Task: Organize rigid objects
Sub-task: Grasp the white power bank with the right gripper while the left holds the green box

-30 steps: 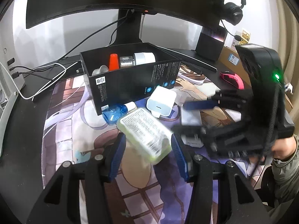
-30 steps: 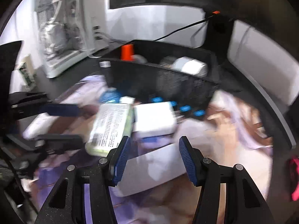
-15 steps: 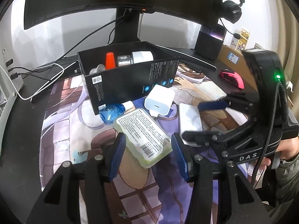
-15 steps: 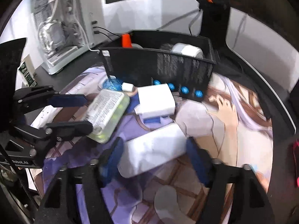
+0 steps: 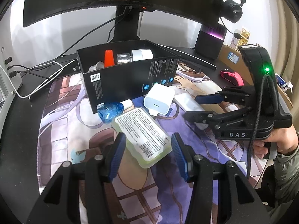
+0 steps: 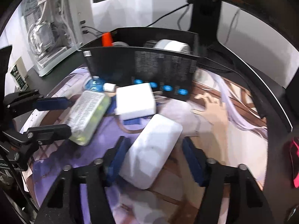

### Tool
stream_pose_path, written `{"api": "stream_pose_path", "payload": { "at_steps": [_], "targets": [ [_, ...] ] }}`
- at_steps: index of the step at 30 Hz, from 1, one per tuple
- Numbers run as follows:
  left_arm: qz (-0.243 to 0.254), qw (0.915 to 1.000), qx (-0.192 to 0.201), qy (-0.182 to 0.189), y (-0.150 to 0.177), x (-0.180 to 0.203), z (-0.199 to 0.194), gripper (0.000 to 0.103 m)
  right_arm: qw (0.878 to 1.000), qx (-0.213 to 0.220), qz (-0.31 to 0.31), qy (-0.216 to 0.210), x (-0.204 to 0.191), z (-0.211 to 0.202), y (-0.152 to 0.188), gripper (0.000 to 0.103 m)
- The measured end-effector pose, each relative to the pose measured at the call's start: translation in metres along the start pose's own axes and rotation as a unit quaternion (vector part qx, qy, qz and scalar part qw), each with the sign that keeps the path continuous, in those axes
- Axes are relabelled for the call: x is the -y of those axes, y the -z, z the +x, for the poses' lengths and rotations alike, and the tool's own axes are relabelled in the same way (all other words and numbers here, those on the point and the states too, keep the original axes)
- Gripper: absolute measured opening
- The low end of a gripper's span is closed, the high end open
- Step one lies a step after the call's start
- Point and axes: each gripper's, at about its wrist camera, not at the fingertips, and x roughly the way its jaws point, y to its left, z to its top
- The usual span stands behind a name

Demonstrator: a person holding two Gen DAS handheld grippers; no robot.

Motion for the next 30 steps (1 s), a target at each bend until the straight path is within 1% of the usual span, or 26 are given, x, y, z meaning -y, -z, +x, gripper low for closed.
{"api": "stream_pose_path", "payload": {
  "at_steps": [1, 3, 4, 6, 7, 8, 12, 15, 16, 21, 23, 28, 30],
  "targets": [
    [0.001, 1.0, 0.0, -0.002, -0.001, 0.001, 0.001, 0.05, 1.0, 0.0, -0.004, -0.002, 0.001, -0.001, 0.001, 0.046],
    [0.002, 0.9999, -0.001, -0.01, -0.004, 0.003, 0.005, 0.051, 1.0, 0.001, -0.008, -0.004, 0.0, -0.002, 0.002, 0.044],
    [0.003, 0.9999, -0.003, -0.013, -0.005, 0.004, 0.007, 0.054, 1.0, 0.002, -0.009, -0.008, -0.001, -0.003, 0.002, 0.042],
    [0.007, 0.9996, -0.006, -0.028, -0.01, 0.007, 0.014, 0.065, 1.0, 0.001, -0.013, -0.016, -0.004, -0.005, 0.004, 0.04],
    [0.007, 0.9995, -0.007, -0.032, -0.011, 0.008, 0.017, 0.076, 1.0, 0.001, -0.015, -0.017, -0.006, -0.006, 0.006, 0.04],
    [0.007, 0.9994, -0.008, -0.032, -0.013, 0.008, 0.02, 0.082, 1.0, 0.002, -0.015, -0.019, -0.008, -0.008, 0.007, 0.04],
    [0.004, 0.9989, -0.026, -0.04, -0.016, 0.008, 0.033, 0.082, 1.0, 0.005, -0.018, -0.025, -0.014, -0.014, 0.013, 0.04],
    [-0.007, 0.9984, -0.041, -0.038, -0.015, 0.002, 0.038, 0.082, 0.999, 0.008, -0.016, -0.028, -0.014, -0.018, 0.018, 0.039],
    [-0.01, 0.9982, -0.046, -0.037, -0.014, 0.0, 0.039, 0.079, 0.999, 0.008, -0.015, -0.028, -0.014, -0.019, 0.019, 0.039],
    [0.0, 0.9984, -0.047, -0.031, -0.006, -0.005, 0.028, 0.068, 0.999, 0.012, -0.015, -0.032, -0.016, -0.024, 0.021, 0.04],
    [-0.003, 0.9985, -0.049, -0.026, -0.001, -0.009, 0.02, 0.06, 0.999, 0.014, -0.016, -0.034, -0.017, -0.027, 0.021, 0.04],
    [-0.009, 0.9985, -0.051, -0.019, 0.013, -0.017, 0.0, 0.056, 0.999, 0.015, -0.021, -0.04, -0.022, -0.031, 0.023, 0.04],
    [-0.013, 0.9985, -0.048, -0.022, 0.015, -0.019, -0.004, 0.056, 0.999, 0.016, -0.023, -0.044, -0.023, -0.033, 0.023, 0.04]
  ]
}}
